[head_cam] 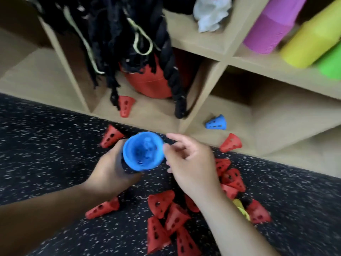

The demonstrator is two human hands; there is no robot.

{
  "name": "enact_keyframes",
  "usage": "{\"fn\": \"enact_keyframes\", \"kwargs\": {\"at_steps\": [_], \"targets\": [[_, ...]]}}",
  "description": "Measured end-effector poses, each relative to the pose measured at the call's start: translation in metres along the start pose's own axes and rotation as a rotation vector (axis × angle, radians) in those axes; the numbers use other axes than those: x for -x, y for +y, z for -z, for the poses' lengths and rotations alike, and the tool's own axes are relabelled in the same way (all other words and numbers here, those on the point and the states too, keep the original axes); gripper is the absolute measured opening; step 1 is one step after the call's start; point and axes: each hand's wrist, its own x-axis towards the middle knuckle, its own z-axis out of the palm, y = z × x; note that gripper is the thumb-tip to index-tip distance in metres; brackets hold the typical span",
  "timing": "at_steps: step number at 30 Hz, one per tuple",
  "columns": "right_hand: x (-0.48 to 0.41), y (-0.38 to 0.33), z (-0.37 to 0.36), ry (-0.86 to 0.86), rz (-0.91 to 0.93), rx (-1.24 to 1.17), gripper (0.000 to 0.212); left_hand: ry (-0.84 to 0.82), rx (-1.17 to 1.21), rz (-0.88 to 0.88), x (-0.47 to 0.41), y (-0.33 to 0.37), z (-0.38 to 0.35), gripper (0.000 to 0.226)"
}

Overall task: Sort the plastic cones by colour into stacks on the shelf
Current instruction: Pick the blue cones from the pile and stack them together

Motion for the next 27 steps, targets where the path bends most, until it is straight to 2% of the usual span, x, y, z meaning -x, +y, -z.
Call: {"fn": "enact_keyframes", "kwargs": {"at_steps": [4, 9, 12, 14, 20, 21, 23, 24, 25, 27], "targets": [[-0.025, 0.024, 0.038, 0.184, 0.013, 0.013, 0.014, -0.053, -0.031, -0.025, -0.018, 0.021, -0.014, 0.069], [-0.092, 0.093, 0.099, 0.393, -0.09, 0.137, 0.02, -0.123, -0.091, -0.104, -0.053, 0.055, -0.037, 0.066], [-0.139, 0.125, 0.123, 0.417, -0.165, 0.288, 0.025, -0.123, -0.089, -0.109, -0.074, 0.073, -0.055, 0.063], [-0.169, 0.143, 0.131, 0.405, -0.239, 0.39, 0.037, -0.132, -0.078, -0.104, -0.083, 0.081, -0.066, 0.062], [-0.259, 0.214, 0.133, 0.296, -0.38, 0.352, 0.064, -0.128, -0.033, -0.079, -0.089, 0.085, -0.088, 0.061], [-0.263, 0.213, 0.13, 0.288, -0.395, 0.325, 0.057, -0.129, -0.042, -0.074, -0.09, 0.084, -0.089, 0.061], [-0.256, 0.195, 0.119, 0.316, -0.393, 0.309, 0.016, -0.138, -0.065, -0.064, -0.09, 0.081, -0.091, 0.06], [-0.252, 0.188, 0.115, 0.338, -0.373, 0.314, 0.01, -0.145, -0.063, -0.056, -0.09, 0.079, -0.092, 0.06], [-0.247, 0.181, 0.111, 0.361, -0.354, 0.319, 0.016, -0.152, -0.054, -0.048, -0.089, 0.077, -0.093, 0.06], [-0.239, 0.169, 0.108, 0.445, -0.331, 0.288, 0.015, -0.161, -0.041, -0.031, -0.088, 0.073, -0.093, 0.063]]}}
